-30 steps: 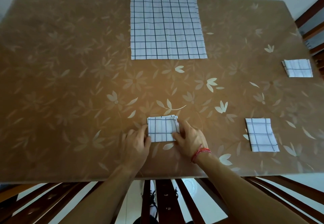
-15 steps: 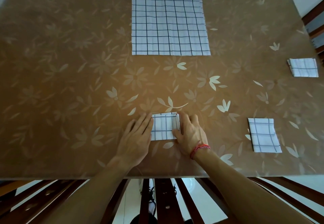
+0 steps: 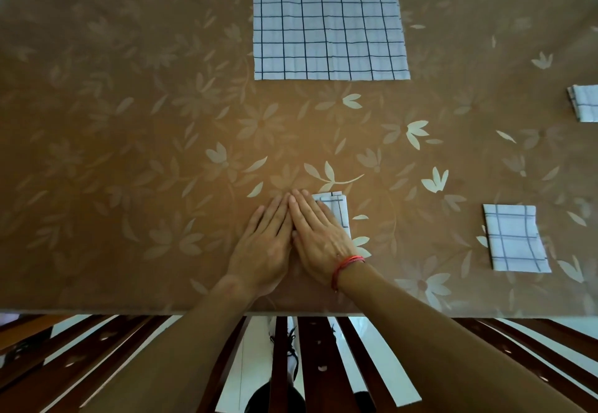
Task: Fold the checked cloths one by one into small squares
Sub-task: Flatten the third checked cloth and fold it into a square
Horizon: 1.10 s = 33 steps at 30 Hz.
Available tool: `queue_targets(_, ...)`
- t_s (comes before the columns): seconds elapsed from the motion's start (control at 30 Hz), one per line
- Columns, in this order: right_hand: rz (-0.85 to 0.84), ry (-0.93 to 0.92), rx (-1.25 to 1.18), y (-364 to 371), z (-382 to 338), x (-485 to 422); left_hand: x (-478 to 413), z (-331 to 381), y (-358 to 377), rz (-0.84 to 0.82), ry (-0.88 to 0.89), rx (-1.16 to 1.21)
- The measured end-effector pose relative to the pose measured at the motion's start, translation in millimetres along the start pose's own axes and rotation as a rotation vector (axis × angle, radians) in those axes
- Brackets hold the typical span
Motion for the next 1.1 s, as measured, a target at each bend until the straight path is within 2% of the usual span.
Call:
queue_targets(0.33,-0.083,-0.015,0.147,-8.0,15.9,12.8,0.6,-1.2,1.0,0.005,0.003,-0.008)
queue_targets(0.6,-0.175,0.042,0.224,-28.6,54.3,52.5,0.0,0.5,-2.2,-0.034,-0.015,0.002)
queue_targets(0.93,-0.253,0.065,0.213,-42.1,52.3,50.2,-2.6,1.9,-13.0,-0.064,-0.038,-0.005)
queue_targets(1.1,-0.25,0.079,0.144,-53.5,46.1,41.4,-12.9,3.9,-29.0,-0.067,-0.032,0.094)
Point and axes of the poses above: each hand's wrist, its own x-axis away from the middle knuckle, its own y-axis out of the palm, z = x × y, the point moved 2 cm from there along -x, towards the middle knuckle, and after that the axes turned 15 degrees about -y, right-handed, at the moved point
